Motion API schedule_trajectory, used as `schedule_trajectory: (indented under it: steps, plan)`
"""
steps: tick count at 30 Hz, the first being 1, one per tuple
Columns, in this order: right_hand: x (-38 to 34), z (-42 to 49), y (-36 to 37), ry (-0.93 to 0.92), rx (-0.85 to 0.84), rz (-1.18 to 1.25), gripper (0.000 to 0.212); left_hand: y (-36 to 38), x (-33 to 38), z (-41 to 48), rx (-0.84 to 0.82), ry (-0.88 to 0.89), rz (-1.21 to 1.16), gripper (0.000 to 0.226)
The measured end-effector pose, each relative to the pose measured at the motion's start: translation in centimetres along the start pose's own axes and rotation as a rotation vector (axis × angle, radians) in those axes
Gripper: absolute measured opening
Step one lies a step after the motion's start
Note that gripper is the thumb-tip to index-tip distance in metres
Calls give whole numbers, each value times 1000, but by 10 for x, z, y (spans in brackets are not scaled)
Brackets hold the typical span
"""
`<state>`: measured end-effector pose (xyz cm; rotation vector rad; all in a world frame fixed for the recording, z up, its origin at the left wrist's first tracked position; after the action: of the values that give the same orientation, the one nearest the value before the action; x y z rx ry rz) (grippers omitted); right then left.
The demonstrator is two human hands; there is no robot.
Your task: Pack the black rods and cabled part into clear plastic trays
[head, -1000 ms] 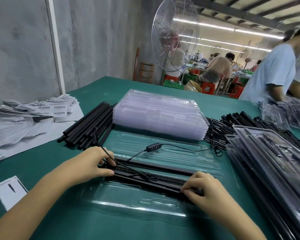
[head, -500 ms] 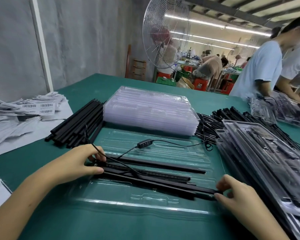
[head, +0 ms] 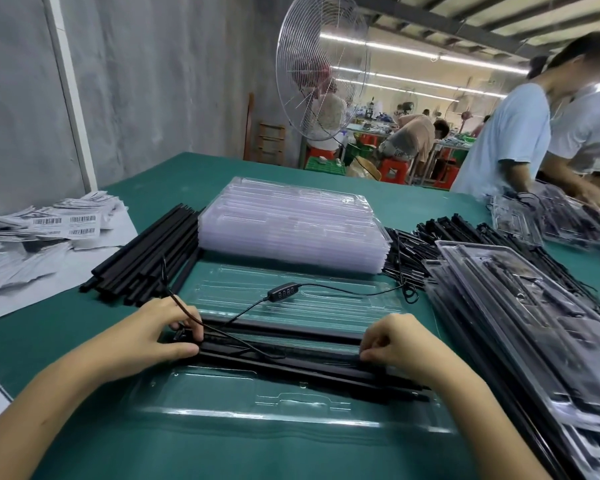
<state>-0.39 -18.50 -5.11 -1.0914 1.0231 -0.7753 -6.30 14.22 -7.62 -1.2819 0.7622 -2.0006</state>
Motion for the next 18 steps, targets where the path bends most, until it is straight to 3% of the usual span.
schedule_trajectory:
  steps: [3,6,10,14,18]
  plan:
    - [-2,1,7,-86,-23,-49,11,0,-2,1,-7,-2,8,29]
    - [-2,4,9,-130,65,-96,10,0,-3,1,4,-28,-13,20]
    - [2,8,7,-37,103,-15,3,-1,-3,-1,15,-32,-5,24]
    - [15,-8,-5,114,149,91,21,-1,-5,-1,10,-77,13,27]
    - [33,-43,-15,133,-5,-12,9,-1,-4,2,23,-73,5,31]
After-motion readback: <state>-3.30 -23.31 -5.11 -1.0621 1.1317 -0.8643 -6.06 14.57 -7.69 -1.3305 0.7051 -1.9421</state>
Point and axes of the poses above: each hand's wrist, its own z-axis towards the middle knuckle, its own y-axis out of the palm, x = y × z, the point moved 5 cm from there along z, towards the middle knuckle, and after that the axes turned 11 degrees about x, right-handed, at the moved point
